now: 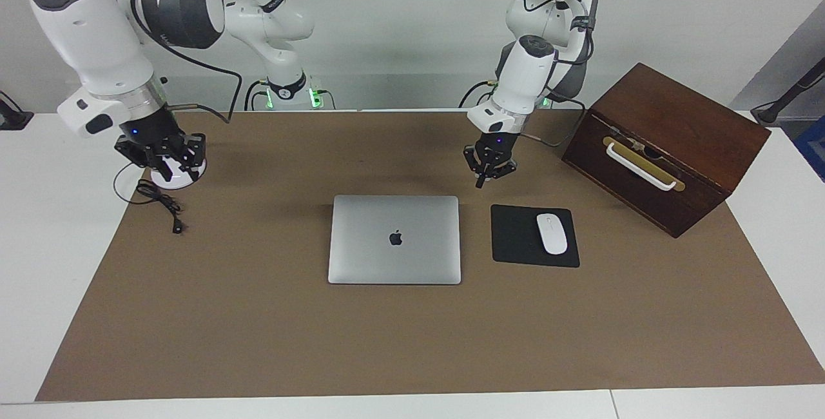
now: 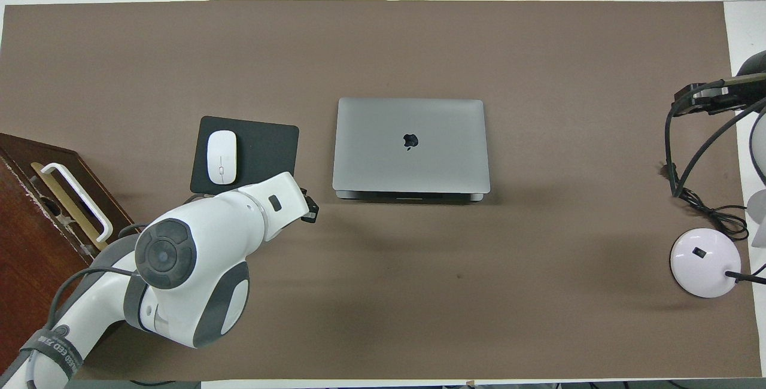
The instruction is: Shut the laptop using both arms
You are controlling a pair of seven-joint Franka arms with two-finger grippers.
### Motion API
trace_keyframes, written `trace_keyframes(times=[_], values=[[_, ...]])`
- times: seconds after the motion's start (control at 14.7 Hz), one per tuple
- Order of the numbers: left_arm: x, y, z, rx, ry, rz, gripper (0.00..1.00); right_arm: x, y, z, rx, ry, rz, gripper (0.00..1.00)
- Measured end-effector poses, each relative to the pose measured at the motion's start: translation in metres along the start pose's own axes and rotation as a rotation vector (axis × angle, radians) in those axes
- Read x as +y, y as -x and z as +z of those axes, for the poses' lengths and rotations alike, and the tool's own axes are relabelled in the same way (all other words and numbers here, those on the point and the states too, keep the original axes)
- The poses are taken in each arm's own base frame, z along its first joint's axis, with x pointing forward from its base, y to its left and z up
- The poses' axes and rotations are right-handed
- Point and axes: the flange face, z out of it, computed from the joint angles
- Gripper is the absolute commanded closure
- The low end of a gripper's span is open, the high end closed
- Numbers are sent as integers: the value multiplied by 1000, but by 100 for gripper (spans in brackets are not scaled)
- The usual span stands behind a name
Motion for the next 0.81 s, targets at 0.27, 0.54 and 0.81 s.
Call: trace_keyframes(times=[0.27,0.54,0.81], values=[[-34,-29,-58,-97,1,-69,100,0,4,-15,20,1,1,0],[-60,-40,-91,-119,-3,-117,100,-4,20,-29,-67,-6,-3,0],[-89,-59,-145,-153,-3,-161,100,-6,29,-36,-119,-9,-5,0]])
